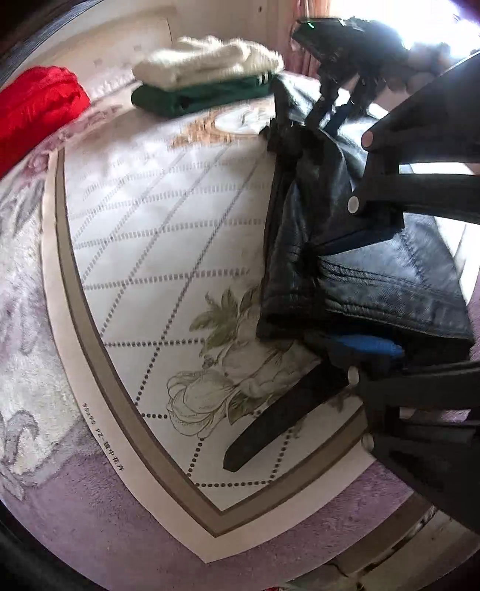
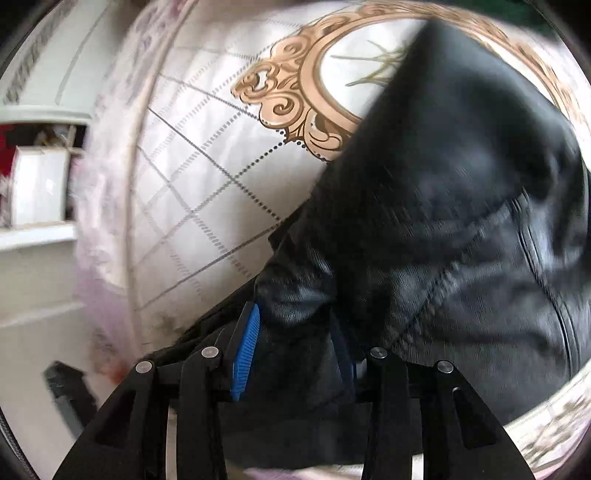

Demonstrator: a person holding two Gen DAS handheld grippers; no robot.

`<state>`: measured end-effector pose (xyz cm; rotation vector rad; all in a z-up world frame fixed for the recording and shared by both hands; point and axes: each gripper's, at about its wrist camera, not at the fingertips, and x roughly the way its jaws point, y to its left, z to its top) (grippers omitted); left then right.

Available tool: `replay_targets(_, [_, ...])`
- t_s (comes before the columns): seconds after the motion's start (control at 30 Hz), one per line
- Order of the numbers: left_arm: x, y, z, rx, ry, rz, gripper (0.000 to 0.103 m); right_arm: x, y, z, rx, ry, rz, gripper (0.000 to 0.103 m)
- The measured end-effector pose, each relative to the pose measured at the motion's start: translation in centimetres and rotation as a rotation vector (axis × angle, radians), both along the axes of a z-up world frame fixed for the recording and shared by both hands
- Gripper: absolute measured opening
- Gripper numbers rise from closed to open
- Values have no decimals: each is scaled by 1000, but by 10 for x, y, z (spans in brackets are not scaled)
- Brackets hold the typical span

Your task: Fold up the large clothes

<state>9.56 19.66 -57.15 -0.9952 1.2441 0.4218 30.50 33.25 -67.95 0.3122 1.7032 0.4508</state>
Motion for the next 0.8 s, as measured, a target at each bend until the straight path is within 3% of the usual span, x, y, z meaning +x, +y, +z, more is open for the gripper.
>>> replay_targets(0.07, [0, 0, 3, 16, -3, -21, 48, -4, -20, 10, 5, -2, -38, 42])
replay_targets(0.2, [16, -1, -16, 83, 31, -68, 48, -12, -54, 13, -19, -2, -87, 42])
replay_targets(0.23, [19, -1, -20, 114, 39, -68, 37, -12, -57, 11, -25, 2, -91, 42])
replay_targets(0.27, [21, 0, -20, 144, 48, -60, 20, -16, -62, 5, -37, 9, -94, 42])
replay_targets(0.37, [22, 6, -3, 186, -6, -40, 14, -25, -76, -1, -30, 4, -118, 42])
replay_targets(0.47, [32, 10, 13, 225, -48, -32, 13, -29, -86, -1, -52, -25, -119, 40])
replay_targets(0.53, [41, 16, 3, 226, -29, -33, 13, -29, -94, -6, -54, -15, -138, 40])
replay_targets(0.63, [55, 24, -33, 166, 34, -23, 15, -26, -98, -6, -32, 14, -168, 40])
replay_targets(0.8, [59, 22, -29, 193, 52, -77, 20, -13, -71, 24, 29, -44, -77, 42])
